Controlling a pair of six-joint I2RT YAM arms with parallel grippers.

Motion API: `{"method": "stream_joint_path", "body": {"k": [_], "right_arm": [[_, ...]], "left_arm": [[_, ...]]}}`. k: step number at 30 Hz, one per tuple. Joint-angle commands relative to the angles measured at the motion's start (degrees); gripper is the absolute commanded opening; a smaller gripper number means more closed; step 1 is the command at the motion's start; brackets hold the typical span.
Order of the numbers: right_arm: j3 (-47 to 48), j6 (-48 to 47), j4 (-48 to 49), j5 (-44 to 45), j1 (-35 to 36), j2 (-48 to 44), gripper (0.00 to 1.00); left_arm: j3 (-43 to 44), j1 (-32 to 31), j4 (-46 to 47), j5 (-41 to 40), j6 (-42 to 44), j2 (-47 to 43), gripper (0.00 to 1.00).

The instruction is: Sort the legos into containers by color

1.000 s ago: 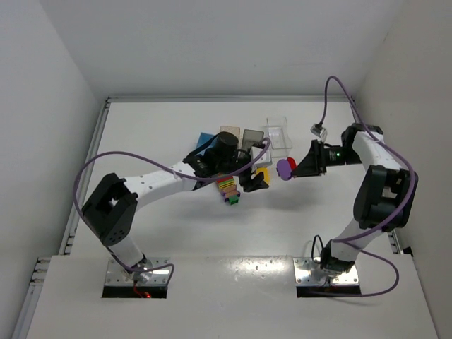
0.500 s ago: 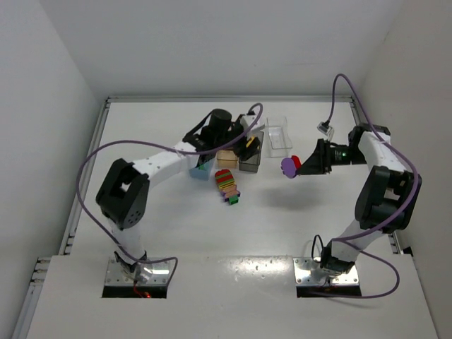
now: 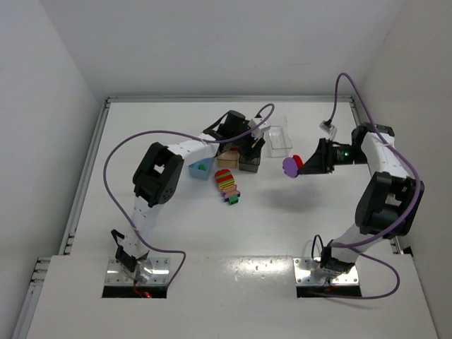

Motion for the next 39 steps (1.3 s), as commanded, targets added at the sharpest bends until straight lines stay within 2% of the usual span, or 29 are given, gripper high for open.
{"method": "stream_joint_path", "body": {"k": [1, 2, 3, 6, 7, 10, 11, 12, 13, 14, 15, 16, 17, 18, 20, 21, 24, 25, 30, 36, 39], "right_arm": [[2.2, 0.1, 1.0, -0.8, -0.5, -1.7, 0.0], [2.2, 0.1, 1.0, -0.8, -0.5, -1.7, 0.0], [2.2, 0.1, 1.0, -0.8, -0.5, -1.7, 0.0], [2.2, 0.1, 1.0, -0.8, -0.5, -1.7, 0.0], [2.8, 0.1, 1.0, -0.8, 0.1, -1.2, 0.0], [2.8, 0.1, 1.6, -0.8, 0.7, -1.2, 0.0], [3.3, -1.3, 1.6, -1.5, 0.7, -1.2, 0.0], [3.8, -2.2, 0.8, -2.3, 0.7, -0.6, 0.0], [3.8, -2.8, 0.3, -3.0, 0.7, 0.1, 0.0], [4.6, -3.9, -0.6, -3.5, 0.7, 0.1, 0.0], [4.6, -4.7, -1.1, -3.5, 0.7, 1.0, 0.0], [5.8, -5.4, -1.7, -5.3, 0.7, 1.9, 0.0], [5.9, -6.4, -3.1, -6.1, 0.7, 1.9, 0.0], [6.6, -7.7, -3.1, -6.7, 0.7, 2.7, 0.0], [7.4, -7.7, -3.7, -7.9, 1.3, 3.2, 0.0], [8.0, -8.3, -3.7, -7.9, 1.3, 3.2, 0.0], [8.0, -8.3, -3.7, -8.4, 1.8, 3.2, 0.0], [8.0, -8.3, -3.7, -8.4, 2.4, 3.2, 0.0], [8.5, -8.3, -3.7, -9.0, 4.1, 1.7, 0.0], [8.0, -8.3, -3.7, -9.0, 5.2, -0.8, 0.0], [8.0, -8.3, -3.7, -9.0, 5.2, -1.3, 0.0]], "left_arm": [[4.3, 0.7, -2.0, -1.2, -1.1, 0.9, 0.31], [5.5, 0.7, -2.7, -1.2, -1.1, 1.5, 0.37], [6.0, 0.7, -2.7, -1.9, -1.6, 2.0, 0.57], [6.0, 0.7, -3.3, -1.9, -3.1, 1.3, 0.79], [6.0, 0.7, -2.0, 0.8, -3.1, 0.1, 0.82], [1.4, 3.1, 4.2, 10.5, -9.5, -4.2, 0.86], [-0.1, 3.7, 10.1, 13.9, -12.1, -7.4, 0.86], [-2.3, 4.8, 12.7, 17.4, -18.2, -8.6, 0.86], [-2.9, 4.9, 15.1, 24.6, -21.6, -9.4, 0.86], [-2.9, 5.6, 19.0, 28.2, -25.2, -9.4, 0.86], [-2.9, 5.6, 21.5, 31.7, -33.4, -9.4, 0.86], [-3.9, 5.6, 24.9, 37.5, -38.4, -9.4, 0.86], [-5.2, 5.6, 29.2, 39.8, -44.1, -9.4, 0.86], [-9.3, 5.6, 43.4, 41.7, -58.0, -9.4, 0.86], [-12.8, 5.6, 59.8, 44.5, -72.2, -8.9, 0.86], [-13.3, 4.3, 70.2, 45.0, -82.3, -8.0, 0.84], [-11.8, 2.9, 83.7, 46.7, -93.3, -4.2, 0.84], [-10.7, 2.2, 84.4, 46.7, -96.3, -3.5, 0.83], [-10.0, 1.0, 78.3, 48.5, -91.9, -3.5, 0.83], [-7.7, -0.2, 75.4, 48.5, -89.1, -3.0, 0.81], [-7.7, -0.2, 69.7, 48.5, -83.9, -3.0, 0.8]]}}
